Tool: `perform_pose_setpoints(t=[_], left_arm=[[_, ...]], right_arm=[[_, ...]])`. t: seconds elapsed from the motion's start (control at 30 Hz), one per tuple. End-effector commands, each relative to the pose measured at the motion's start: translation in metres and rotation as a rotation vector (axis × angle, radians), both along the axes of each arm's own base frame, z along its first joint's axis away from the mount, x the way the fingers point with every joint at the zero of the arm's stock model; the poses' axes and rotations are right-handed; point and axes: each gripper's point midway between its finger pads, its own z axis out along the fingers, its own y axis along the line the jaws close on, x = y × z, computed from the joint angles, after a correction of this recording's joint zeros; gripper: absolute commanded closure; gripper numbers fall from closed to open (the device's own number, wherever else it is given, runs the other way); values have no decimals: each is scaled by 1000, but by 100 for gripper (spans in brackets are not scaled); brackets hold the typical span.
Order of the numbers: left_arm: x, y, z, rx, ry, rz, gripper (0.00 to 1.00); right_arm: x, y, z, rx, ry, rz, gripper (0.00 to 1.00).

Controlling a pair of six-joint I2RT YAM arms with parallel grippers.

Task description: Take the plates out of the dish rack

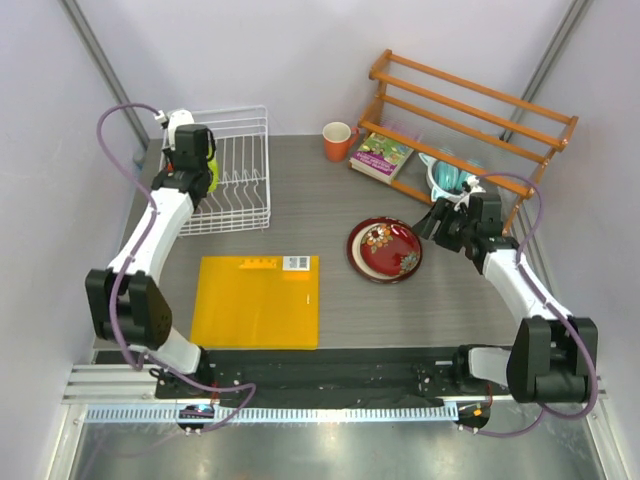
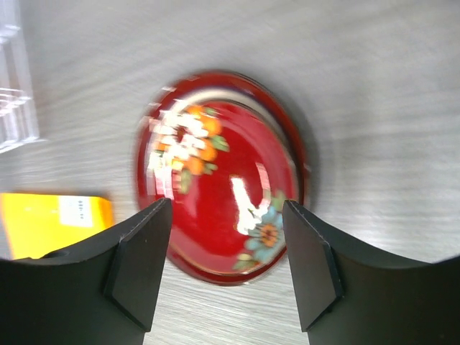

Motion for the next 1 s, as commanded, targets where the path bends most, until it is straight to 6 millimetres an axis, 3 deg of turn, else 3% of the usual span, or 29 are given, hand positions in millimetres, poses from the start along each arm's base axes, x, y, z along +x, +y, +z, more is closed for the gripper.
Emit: perform_pose_setpoints(t=[0.0,0.07,0.13,0.4,0.6,0.83,0.97], left_arm=[[-10,-77,25,-341,-104,-267,100],[-14,-108,31,-440,-128,-369,100],[-22,-148,29,-565,-120,-496,100],[-57,-246,-1,-853,0,-786,100],[-74,-286,-33,-897,87,-837,100],[-85,-316,-51,-933,147,-873,100],[-88,-330,-48,-935,153,-910,100]], right_arm=[[6,23,43,83,-137,91,30],[10,30,53,114,-160,117,28],[11,50,57,140,-165,177,28],[22,104,58,287,-140,306,28],[27,131,72,351,-189,353,28],[30,142,59,389,-153,382,28],[29,147,49,414,-128,397,33]])
